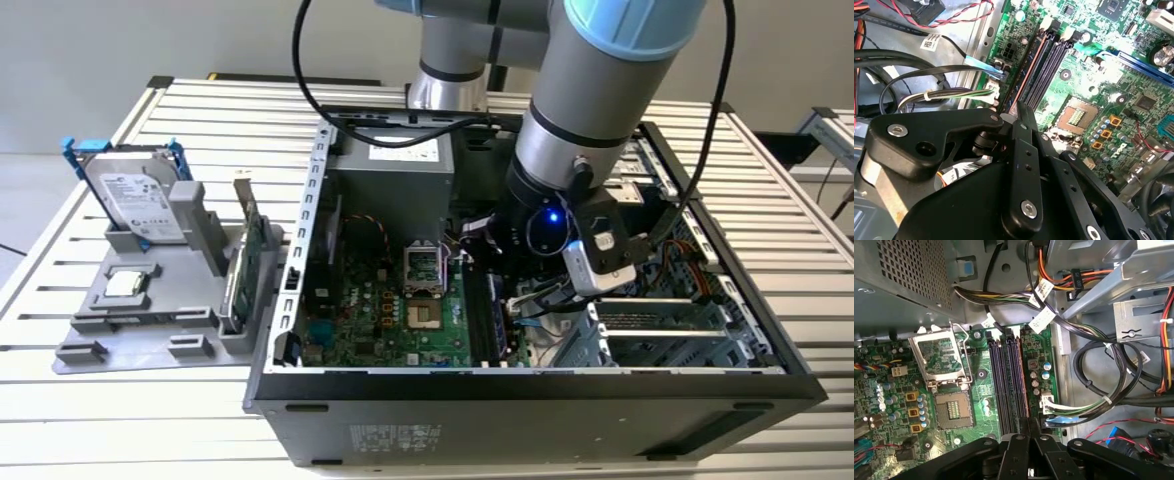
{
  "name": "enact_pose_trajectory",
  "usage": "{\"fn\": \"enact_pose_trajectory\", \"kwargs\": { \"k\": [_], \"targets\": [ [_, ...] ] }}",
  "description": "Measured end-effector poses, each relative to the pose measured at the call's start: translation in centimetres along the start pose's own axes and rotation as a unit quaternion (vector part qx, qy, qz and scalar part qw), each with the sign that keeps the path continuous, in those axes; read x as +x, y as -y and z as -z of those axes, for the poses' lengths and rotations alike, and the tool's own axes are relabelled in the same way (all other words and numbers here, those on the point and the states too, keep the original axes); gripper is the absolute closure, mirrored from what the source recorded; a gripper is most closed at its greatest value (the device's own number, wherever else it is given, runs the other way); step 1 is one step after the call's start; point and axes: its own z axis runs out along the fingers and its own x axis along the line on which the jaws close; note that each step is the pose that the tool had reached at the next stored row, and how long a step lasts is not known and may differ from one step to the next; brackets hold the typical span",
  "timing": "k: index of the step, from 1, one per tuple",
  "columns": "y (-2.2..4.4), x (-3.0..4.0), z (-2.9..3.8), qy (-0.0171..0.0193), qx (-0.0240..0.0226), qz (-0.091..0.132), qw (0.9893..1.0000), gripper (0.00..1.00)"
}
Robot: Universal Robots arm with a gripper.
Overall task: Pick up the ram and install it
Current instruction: 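Press down the ram until it locks into place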
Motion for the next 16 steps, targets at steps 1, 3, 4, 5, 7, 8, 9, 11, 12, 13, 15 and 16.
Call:
{"fn": "enact_pose_trajectory", "kwargs": {
  "k": [1,3,4,5,7,8,9,11,12,13,15,16],
  "targets": [
    [0.00,0.00,0.00,0.0000,0.0000,0.000,1.0000,1.00],
    [0.00,0.01,0.00,0.0000,0.0000,0.000,1.0000,1.00],
    [0.00,0.01,0.00,0.0000,0.0000,0.000,1.0000,1.00],
    [0.00,0.01,0.00,0.0000,0.0000,0.000,1.0000,1.00],
    [0.00,0.01,-0.01,0.0000,0.0000,0.000,1.0000,1.00],
    [0.00,0.01,-0.01,0.0000,0.0000,0.000,1.0000,1.00],
    [0.00,0.01,-0.01,0.0000,0.0000,0.000,1.0000,1.00],
    [0.00,0.01,-0.01,0.0000,0.0000,0.001,1.0000,1.00],
    [0.00,0.01,-0.01,0.0000,0.0000,0.002,1.0000,1.00],
    [0.00,0.01,-0.01,0.0001,0.0001,0.004,1.0000,1.00],
    [0.00,0.01,-0.01,0.0001,0.0003,0.009,1.0000,1.00],
    [0.00,0.02,-0.01,0.0002,0.0004,0.012,0.9999,1.00]
  ]
}}
